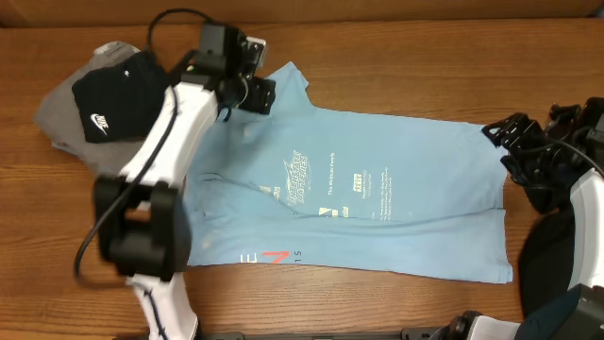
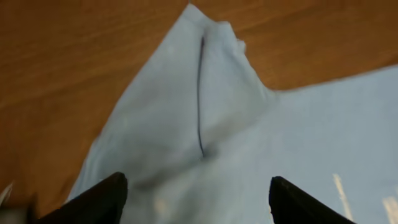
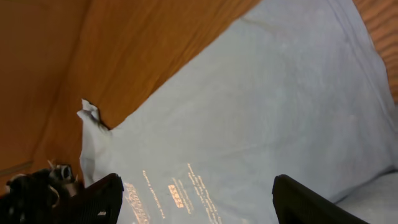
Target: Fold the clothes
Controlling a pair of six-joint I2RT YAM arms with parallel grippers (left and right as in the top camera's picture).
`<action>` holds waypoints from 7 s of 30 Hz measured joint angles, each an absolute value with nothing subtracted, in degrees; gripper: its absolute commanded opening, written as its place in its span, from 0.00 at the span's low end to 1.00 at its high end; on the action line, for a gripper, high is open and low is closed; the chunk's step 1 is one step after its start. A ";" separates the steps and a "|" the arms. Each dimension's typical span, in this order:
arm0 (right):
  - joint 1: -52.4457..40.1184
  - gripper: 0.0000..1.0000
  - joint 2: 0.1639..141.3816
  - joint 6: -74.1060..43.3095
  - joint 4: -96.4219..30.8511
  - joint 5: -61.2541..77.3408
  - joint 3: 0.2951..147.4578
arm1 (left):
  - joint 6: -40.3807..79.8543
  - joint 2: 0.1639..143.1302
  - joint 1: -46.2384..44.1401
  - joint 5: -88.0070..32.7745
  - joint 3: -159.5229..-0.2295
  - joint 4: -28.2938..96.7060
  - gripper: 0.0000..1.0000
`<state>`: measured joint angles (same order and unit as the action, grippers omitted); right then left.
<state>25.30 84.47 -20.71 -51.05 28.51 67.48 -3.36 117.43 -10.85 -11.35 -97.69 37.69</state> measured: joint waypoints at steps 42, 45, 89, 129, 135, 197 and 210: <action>25.30 0.77 89.52 -20.58 -34.70 19.57 67.51 | -6.39 132.57 -13.10 -1.78 -106.78 35.55 0.04; 25.30 0.81 93.49 -21.02 -29.04 19.11 67.53 | -6.39 127.72 -13.04 -0.89 -106.76 37.63 0.04; 25.28 0.04 110.85 -20.32 -25.32 7.53 69.25 | -5.98 117.45 -13.04 0.62 -106.87 60.90 0.04; 25.85 0.74 93.78 -22.35 -80.05 -4.97 70.06 | -3.20 110.48 -13.04 5.13 -94.06 94.56 1.00; 25.85 0.84 93.78 -22.48 -79.15 -4.91 70.06 | -3.01 110.48 -13.04 5.37 -92.99 93.34 1.00; 23.73 0.04 68.66 -9.50 -65.98 28.08 49.98 | -4.43 82.52 -8.47 0.32 -101.54 85.91 1.00; 10.87 0.04 69.01 -11.46 -66.00 23.81 48.23 | -4.43 82.52 -8.47 0.56 -101.54 85.49 1.00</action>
